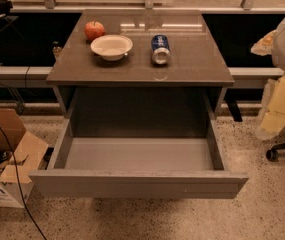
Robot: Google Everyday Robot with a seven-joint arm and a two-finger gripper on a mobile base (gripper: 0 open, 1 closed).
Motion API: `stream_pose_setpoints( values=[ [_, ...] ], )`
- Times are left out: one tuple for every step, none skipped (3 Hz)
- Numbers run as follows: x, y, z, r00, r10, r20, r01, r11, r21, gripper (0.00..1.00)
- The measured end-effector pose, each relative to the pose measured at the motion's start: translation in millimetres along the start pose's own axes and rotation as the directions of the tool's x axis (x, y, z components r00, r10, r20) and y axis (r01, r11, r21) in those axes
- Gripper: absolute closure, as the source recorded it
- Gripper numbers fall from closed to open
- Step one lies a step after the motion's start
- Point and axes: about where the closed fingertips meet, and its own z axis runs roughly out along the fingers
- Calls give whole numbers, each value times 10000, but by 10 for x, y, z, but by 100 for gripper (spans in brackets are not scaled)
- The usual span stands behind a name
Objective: Close top drawer
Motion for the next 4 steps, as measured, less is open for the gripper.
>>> stream_pose_setpoints(
  values=[
    [0,0,0,10000,0,0,0,10000,0,0],
    [-9,-2,-12,10000,-7,29,7,10000,68,12],
    [-11,64,129,9993,-59,372,66,9998,-189,36],
    [-7,180,371,9973,43,734,-3,9985,-541,59]
  ],
)
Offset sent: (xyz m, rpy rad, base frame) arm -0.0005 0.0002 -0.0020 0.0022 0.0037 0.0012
